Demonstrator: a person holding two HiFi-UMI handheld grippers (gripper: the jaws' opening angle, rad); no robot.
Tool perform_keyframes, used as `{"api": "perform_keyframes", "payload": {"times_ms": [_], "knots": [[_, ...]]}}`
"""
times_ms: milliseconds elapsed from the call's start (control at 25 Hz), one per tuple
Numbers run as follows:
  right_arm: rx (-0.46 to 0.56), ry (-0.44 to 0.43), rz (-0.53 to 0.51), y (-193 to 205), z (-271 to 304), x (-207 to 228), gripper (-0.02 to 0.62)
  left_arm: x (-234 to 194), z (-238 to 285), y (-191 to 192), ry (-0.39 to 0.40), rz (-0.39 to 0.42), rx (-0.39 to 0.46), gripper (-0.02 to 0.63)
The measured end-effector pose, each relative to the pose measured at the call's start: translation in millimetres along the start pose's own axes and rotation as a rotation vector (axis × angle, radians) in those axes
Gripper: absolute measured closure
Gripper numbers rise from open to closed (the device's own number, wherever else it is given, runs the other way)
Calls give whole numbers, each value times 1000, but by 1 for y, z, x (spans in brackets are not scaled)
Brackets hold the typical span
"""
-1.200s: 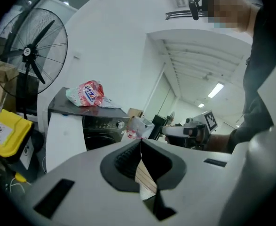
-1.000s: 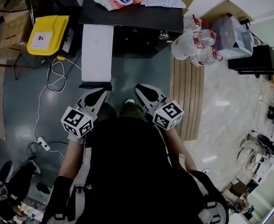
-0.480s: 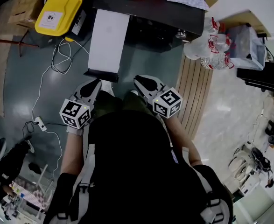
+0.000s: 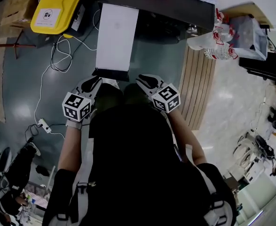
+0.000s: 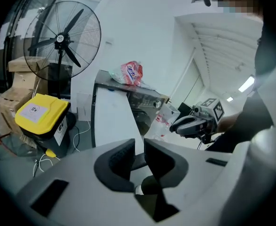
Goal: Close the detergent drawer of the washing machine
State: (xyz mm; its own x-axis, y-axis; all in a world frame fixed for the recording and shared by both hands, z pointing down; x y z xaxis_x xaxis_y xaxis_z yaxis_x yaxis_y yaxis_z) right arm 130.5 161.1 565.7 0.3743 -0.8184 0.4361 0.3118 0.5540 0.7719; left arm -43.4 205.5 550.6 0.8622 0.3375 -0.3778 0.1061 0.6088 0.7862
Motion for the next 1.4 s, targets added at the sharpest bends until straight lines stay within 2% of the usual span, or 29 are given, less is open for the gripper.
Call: {"api": "perform_keyframes", "payload": {"times_ms": [400, 640, 920, 1120, 1400], "knots": [[-146, 39, 13, 46, 47, 6, 458, -47, 25, 51, 134, 96, -292, 437], [-232, 30, 26, 72, 65, 5, 439, -63, 42, 75, 189, 109, -394, 410], [-307, 38, 43, 98, 79, 7, 436, -78, 51, 102, 239, 189, -535, 405], [-316, 77, 42, 110, 87, 9, 436, -82, 56, 117, 274, 244, -596, 406], [-305, 133, 29, 113, 93, 12, 446, -85, 61, 124, 287, 320, -600, 416]]}}
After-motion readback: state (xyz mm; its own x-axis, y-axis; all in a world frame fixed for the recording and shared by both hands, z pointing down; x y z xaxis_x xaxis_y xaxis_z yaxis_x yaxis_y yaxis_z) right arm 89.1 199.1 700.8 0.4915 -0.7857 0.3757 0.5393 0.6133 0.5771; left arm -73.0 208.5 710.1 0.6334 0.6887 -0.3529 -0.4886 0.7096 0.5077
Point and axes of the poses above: the fingertips, and each gripper's own axes: z forward along the fingers, x to its right, y out of its underside, the point moved 2 cm from there along -z, backward along the fingers, and after that the axes turned 6 degrees about x, right-handed, at the moved point
